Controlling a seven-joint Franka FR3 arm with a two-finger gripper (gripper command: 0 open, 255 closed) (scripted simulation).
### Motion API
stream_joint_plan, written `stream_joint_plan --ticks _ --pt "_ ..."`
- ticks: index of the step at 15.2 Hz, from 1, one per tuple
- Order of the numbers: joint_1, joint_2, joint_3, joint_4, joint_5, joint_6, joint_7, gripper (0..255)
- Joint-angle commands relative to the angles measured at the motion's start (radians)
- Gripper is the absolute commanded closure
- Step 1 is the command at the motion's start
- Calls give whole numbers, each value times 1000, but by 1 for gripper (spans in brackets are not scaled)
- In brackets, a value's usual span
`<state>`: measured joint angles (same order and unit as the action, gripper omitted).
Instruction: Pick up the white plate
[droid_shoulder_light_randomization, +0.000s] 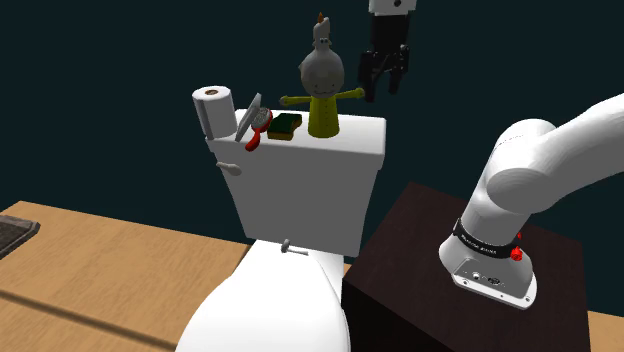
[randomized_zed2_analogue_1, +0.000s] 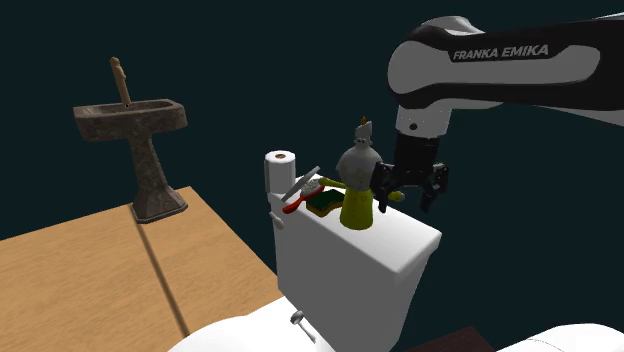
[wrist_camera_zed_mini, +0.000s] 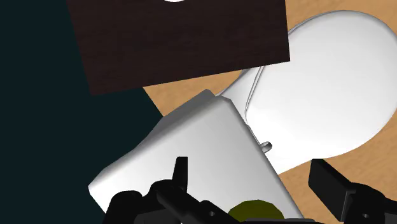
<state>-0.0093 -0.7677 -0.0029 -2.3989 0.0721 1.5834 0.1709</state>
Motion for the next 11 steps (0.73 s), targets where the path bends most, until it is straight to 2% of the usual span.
stream_joint_plan --ticks 1,11 --pt "0 0 0 0 0 0 0 0" --pt "38 241 21 53 249 306 135 0"
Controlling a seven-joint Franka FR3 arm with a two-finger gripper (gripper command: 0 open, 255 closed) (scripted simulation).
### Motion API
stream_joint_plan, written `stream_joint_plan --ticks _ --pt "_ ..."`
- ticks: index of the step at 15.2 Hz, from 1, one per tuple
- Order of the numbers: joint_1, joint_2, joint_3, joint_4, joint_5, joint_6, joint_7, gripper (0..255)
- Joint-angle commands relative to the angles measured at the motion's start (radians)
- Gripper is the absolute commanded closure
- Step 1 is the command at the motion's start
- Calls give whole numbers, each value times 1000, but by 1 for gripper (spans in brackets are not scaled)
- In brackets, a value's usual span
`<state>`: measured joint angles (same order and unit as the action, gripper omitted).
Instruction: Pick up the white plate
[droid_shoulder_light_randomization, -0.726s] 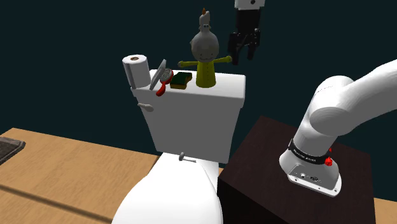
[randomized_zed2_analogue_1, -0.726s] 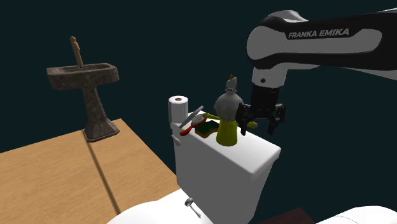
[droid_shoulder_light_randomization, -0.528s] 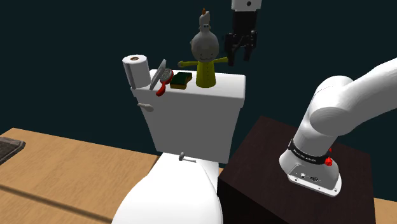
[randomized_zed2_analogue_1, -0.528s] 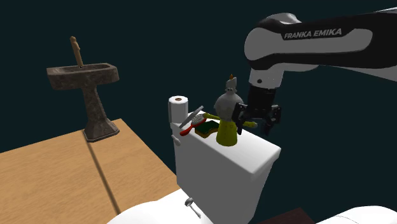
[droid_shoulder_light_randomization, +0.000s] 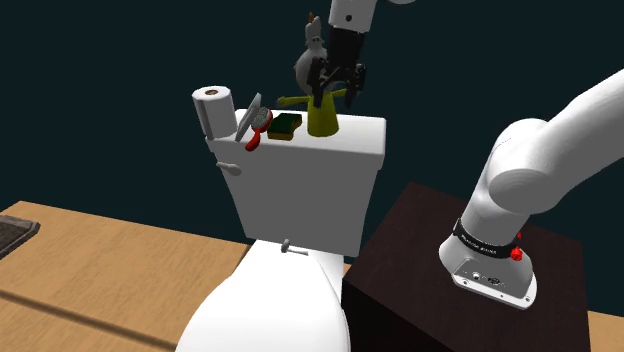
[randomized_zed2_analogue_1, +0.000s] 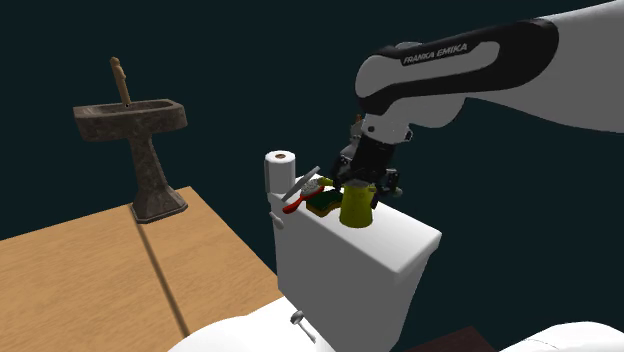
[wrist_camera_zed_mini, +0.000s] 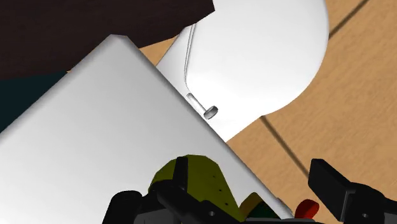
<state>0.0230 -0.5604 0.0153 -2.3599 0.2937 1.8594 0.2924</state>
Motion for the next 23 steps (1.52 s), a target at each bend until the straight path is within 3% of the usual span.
stream_joint_plan --ticks 1,15,23 --pt "10 60 4 26 52 59 22 0" --pt "71 442 0 295 407 372 66 0" --pt "78 471 3 232 456 447 -3 0"
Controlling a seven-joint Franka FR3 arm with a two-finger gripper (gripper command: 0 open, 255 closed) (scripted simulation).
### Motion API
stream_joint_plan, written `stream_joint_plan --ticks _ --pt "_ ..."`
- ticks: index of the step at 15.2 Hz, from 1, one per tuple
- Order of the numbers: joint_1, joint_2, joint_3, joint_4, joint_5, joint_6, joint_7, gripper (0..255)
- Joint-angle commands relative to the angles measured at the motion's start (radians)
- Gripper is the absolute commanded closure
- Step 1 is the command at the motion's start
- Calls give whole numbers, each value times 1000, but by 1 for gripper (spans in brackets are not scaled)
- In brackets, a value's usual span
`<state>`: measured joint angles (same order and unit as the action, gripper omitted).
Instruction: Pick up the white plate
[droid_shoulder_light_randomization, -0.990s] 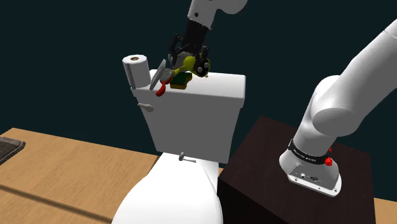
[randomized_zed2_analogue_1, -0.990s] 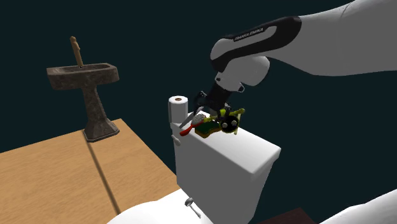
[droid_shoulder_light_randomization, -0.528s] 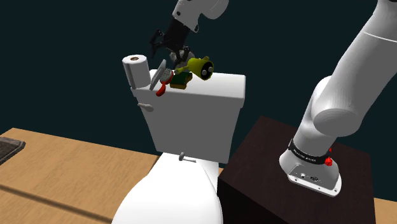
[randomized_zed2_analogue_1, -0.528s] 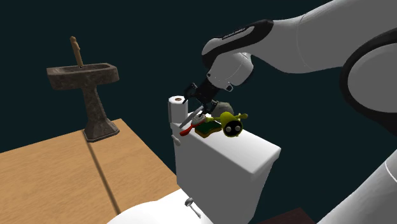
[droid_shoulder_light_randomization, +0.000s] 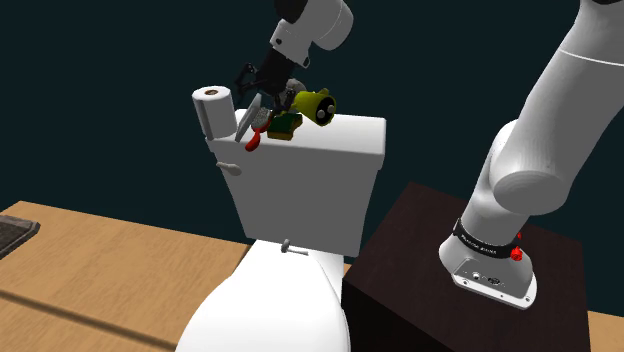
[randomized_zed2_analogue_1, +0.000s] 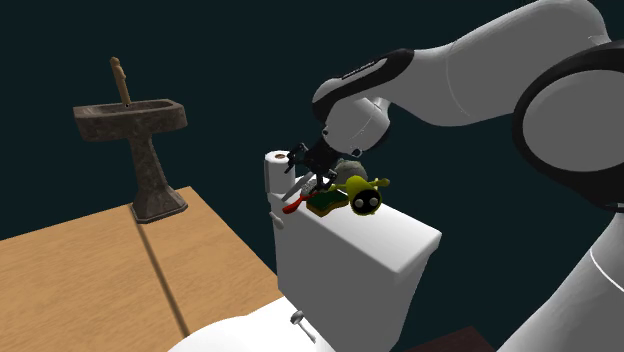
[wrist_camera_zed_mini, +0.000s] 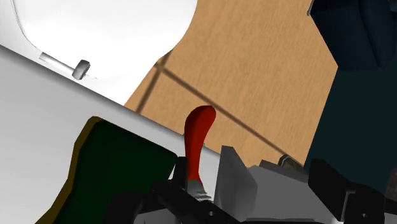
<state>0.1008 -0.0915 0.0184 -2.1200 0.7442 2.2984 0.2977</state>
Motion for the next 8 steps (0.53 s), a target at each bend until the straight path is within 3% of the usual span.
stream_joint_plan --ticks 1,2,8 --pt "1 2 0 -8 6 8 -8 0" --pt "0 1 -1 -8 6 8 -9 255" --pt "0 2 -1 -7 5 7 -8 255"
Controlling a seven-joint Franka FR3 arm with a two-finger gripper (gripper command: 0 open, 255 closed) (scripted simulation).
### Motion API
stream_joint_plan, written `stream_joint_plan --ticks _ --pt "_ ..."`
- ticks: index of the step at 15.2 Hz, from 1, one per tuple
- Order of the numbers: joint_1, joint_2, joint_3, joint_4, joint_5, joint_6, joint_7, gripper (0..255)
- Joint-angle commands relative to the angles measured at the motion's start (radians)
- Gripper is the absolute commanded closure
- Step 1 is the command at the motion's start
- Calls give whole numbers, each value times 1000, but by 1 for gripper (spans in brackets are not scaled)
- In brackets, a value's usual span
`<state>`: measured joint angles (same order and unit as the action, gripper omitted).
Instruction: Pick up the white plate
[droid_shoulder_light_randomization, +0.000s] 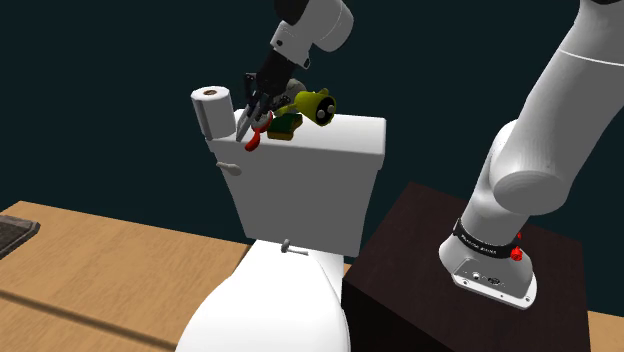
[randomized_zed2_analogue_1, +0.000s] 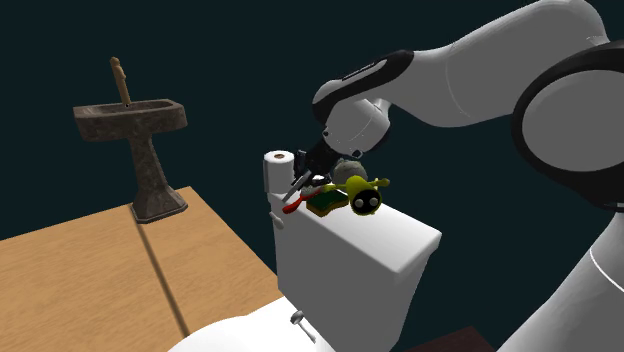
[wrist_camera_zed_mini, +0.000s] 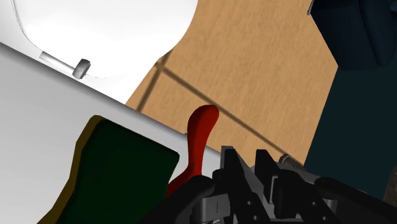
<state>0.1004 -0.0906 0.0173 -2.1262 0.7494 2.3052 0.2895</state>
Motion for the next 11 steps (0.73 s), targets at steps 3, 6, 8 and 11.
stream_joint_plan --ticks 3,6,8,11 --pt "1 1 1 -2 0 1 0 255" --pt "-2 -12 0 21 -20 -28 28 255" --pt "-4 -19 -1 38 -33 -48 46 255" --pt "-7 -29 -2 65 -51 -78 73 255"
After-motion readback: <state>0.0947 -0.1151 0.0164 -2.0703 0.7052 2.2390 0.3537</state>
